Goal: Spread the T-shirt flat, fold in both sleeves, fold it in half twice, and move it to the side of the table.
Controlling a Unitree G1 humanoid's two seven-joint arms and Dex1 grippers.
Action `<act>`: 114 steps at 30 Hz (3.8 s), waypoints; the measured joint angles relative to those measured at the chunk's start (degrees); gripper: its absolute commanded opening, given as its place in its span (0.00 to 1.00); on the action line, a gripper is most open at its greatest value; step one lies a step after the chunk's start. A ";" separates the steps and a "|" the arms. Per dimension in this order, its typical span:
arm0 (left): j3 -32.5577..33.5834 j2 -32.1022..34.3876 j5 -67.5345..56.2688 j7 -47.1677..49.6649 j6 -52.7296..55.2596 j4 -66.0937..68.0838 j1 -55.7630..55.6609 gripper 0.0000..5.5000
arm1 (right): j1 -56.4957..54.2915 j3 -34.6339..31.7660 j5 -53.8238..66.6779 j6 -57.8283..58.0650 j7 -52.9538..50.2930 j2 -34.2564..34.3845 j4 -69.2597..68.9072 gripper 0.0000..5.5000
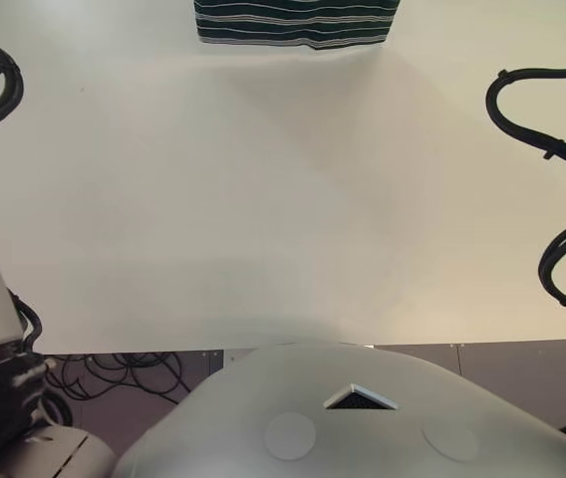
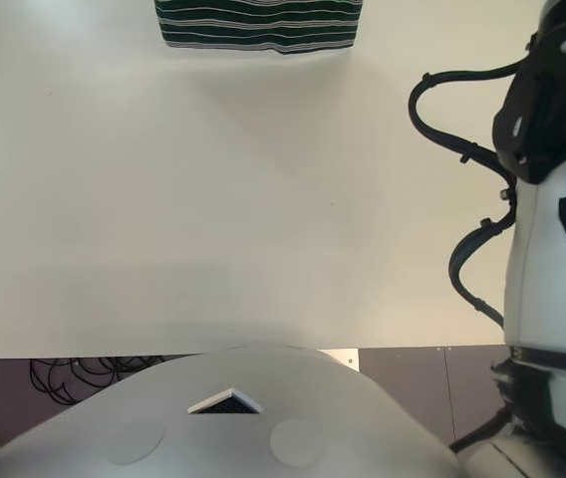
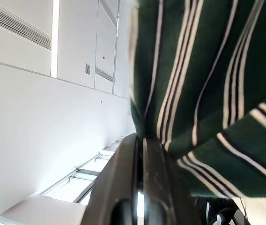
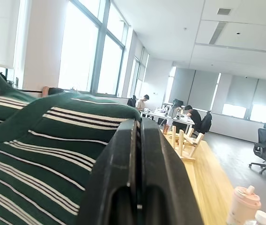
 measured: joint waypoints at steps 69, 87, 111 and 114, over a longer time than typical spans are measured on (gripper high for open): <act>22.45 24.82 -67.54 -71.12 36.83 -95.93 99.74 0.28 | 87.81 24.03 0.33 2.52 42.14 -28.82 -67.75 0.39; 12.16 9.93 -53.86 -61.18 26.50 -85.46 98.94 0.28 | 83.50 23.21 -1.61 -2.42 39.90 -35.40 -53.87 0.39; -2.05 3.80 -31.71 -43.63 12.28 -59.23 77.18 0.28 | 90.07 19.04 11.30 5.67 47.99 -30.08 -67.31 0.39; -1.14 6.09 -34.18 -45.77 14.41 -63.81 80.37 0.28 | 90.30 18.41 13.59 6.52 48.57 -28.41 -69.20 0.39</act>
